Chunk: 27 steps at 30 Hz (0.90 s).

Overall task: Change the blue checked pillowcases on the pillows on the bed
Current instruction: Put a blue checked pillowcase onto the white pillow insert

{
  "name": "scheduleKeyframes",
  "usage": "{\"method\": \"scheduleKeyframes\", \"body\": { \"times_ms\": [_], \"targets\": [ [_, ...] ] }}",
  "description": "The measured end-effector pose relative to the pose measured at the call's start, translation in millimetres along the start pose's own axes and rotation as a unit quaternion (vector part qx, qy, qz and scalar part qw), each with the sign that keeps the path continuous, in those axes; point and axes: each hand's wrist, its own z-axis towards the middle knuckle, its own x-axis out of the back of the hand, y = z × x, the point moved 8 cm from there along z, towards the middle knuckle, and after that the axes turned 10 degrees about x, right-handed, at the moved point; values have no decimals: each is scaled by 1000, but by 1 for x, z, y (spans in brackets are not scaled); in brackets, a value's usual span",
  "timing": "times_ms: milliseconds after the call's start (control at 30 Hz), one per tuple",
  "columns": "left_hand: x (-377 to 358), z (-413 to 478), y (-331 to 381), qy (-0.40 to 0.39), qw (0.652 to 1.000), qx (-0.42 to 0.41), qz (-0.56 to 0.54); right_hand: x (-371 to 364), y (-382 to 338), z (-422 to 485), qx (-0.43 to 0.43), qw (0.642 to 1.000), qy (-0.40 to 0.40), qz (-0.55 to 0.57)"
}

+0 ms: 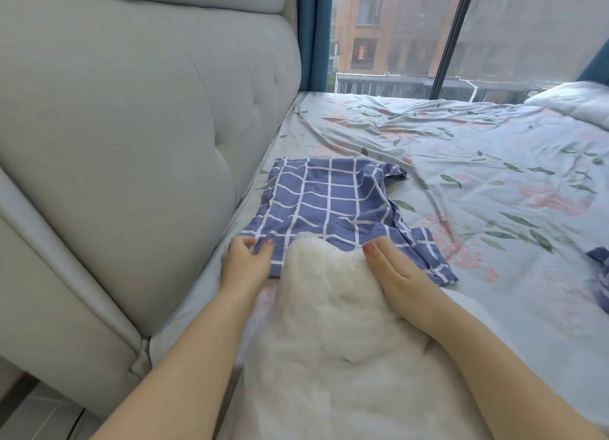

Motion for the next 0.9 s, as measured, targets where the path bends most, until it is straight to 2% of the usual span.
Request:
{"method": "scheduleKeyframes", "body": {
  "times_ms": [100, 200, 333, 400, 467, 567, 733, 800, 900],
  "targets": [
    [11, 35, -18, 13, 999, 43, 26, -2, -1, 4, 10, 999, -15, -41],
    [14, 63, -29, 21, 997, 51, 49, -6, 1, 6, 13, 998, -32, -60],
    [18, 41, -13, 26, 998, 54, 32, -7, 3, 9, 21, 997, -39, -58],
    [21, 32, -3, 42, 998, 28, 49, -7, 4, 10, 21, 997, -42, -55],
    [21, 28, 5, 57, 990, -29, 125, -7, 6, 10, 21, 997, -43, -53],
    [21, 24, 14, 94, 954, -111, 263, -6, 6, 10, 25, 997, -40, -53],
    [27, 13, 26, 168, 895, -172, 376, -5, 5, 8, 28, 997, -36, -60],
    [31, 6, 33, 198, 879, -196, 386, -5, 4, 8, 28, 997, -35, -63],
    [31, 0, 41, 186, 887, -248, 341, -6, 4, 7, 27, 997, -40, -65]
  ]
}}
